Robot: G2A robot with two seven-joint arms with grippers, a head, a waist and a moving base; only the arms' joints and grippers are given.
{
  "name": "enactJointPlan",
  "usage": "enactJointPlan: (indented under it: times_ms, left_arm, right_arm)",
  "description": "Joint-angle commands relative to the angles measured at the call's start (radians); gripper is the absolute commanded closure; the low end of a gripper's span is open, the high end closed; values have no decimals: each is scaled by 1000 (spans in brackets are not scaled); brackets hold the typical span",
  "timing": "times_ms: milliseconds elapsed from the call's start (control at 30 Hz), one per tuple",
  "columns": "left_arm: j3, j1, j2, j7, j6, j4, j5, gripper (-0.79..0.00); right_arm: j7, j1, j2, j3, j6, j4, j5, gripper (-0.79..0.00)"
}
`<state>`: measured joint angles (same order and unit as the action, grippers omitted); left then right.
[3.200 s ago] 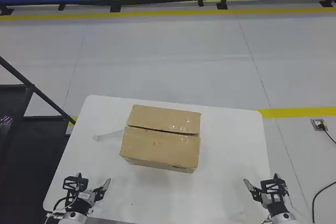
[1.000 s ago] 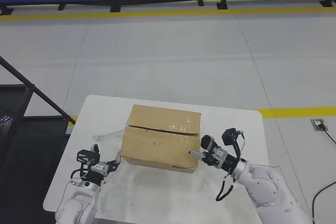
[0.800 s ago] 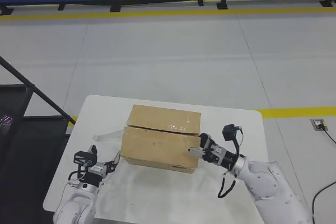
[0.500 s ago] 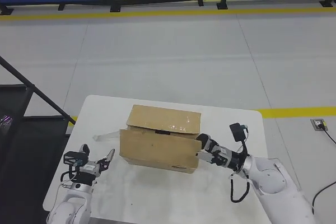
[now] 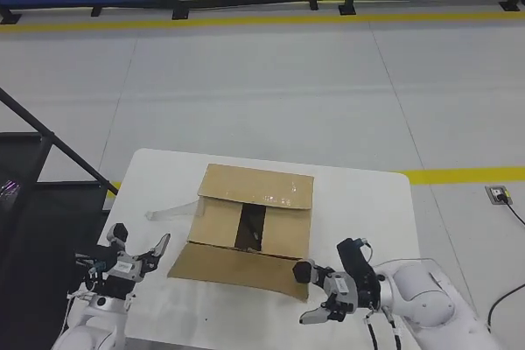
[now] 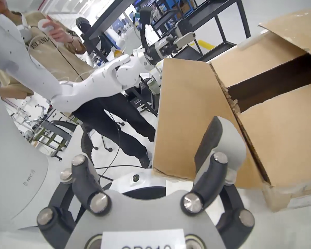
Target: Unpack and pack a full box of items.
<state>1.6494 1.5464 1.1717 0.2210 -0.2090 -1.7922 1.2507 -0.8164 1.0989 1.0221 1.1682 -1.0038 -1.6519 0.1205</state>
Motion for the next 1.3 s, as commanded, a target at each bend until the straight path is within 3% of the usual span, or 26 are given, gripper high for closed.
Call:
enactJointPlan:
  times_ms: [0,200,333,433,600,733,1100,1267]
  left_arm:
    - [4,13,-4,2,-62,-9,13,-785]
    - [40,51,-25,-14,-319,-8,86,-785]
    - [57,59,-35,-26,-399,19,140,-785]
    - [54,56,-39,-37,-414,39,170,-785]
    - [45,41,-41,-59,-407,66,188,-785]
    - [45,41,-41,-59,-407,66,188,-785]
    - [45,41,-41,-59,-407,66,188,-785]
    - [36,40,-41,-71,-387,63,180,-785]
  right_arm:
    - [9,11,-20,-1,-9,-16,28,-785]
    - [1,34,-56,-7,-1,-43,73,-785]
    - [-8,22,-58,-37,28,-40,66,-785]
    - [6,-1,-52,-68,75,-30,50,-785]
    - [167,-35,-30,-90,294,-20,-33,-785]
    - [214,-65,-17,-105,401,-4,-147,-785]
    - [217,-63,-17,-105,406,-5,-147,-785]
    - [259,-74,0,-142,497,13,-211,-785]
